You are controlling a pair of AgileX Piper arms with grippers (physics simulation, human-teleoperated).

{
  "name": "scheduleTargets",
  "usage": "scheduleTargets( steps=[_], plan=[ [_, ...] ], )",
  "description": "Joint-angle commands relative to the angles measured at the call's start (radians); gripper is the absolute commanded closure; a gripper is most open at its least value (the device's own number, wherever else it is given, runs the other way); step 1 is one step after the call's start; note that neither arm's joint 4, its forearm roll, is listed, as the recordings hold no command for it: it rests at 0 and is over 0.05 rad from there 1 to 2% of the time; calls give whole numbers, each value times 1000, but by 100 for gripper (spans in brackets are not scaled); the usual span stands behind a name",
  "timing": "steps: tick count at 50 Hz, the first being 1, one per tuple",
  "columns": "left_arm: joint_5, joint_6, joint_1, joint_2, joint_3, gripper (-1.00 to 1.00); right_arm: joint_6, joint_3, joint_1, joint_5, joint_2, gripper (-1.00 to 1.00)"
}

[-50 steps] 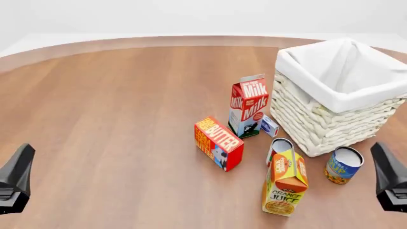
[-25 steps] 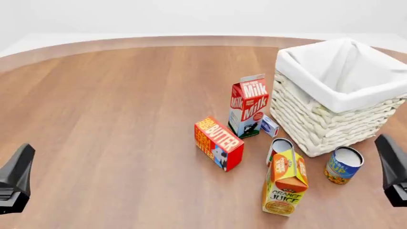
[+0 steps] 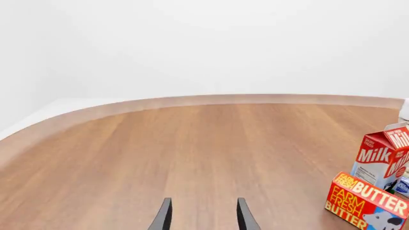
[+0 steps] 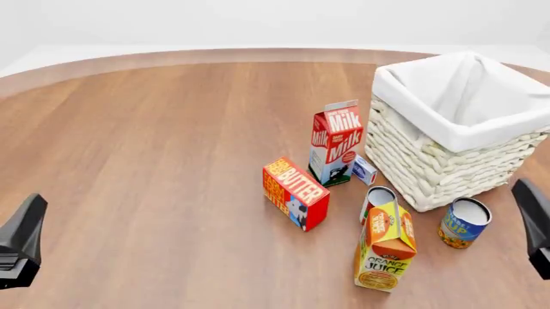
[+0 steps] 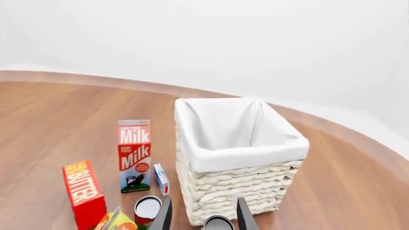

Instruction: Pick up the alphabet soup, and put it in the basket.

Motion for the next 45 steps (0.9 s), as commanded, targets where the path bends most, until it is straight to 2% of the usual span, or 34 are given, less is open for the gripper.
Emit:
scheduleTargets(
  steps=[1, 20, 36, 45],
  plan=[
    [0, 0, 0, 0, 0, -100, -22, -22, -18, 65, -5, -100],
    [0, 0, 0, 0, 0, -100, -13, 39, -57, -30, 102, -100],
    [0, 0, 0, 0, 0, -100, 0, 74, -81, -47, 129, -100],
    [0, 0, 0, 0, 0, -100, 7, 104, -94, -90, 166, -100]
  ],
)
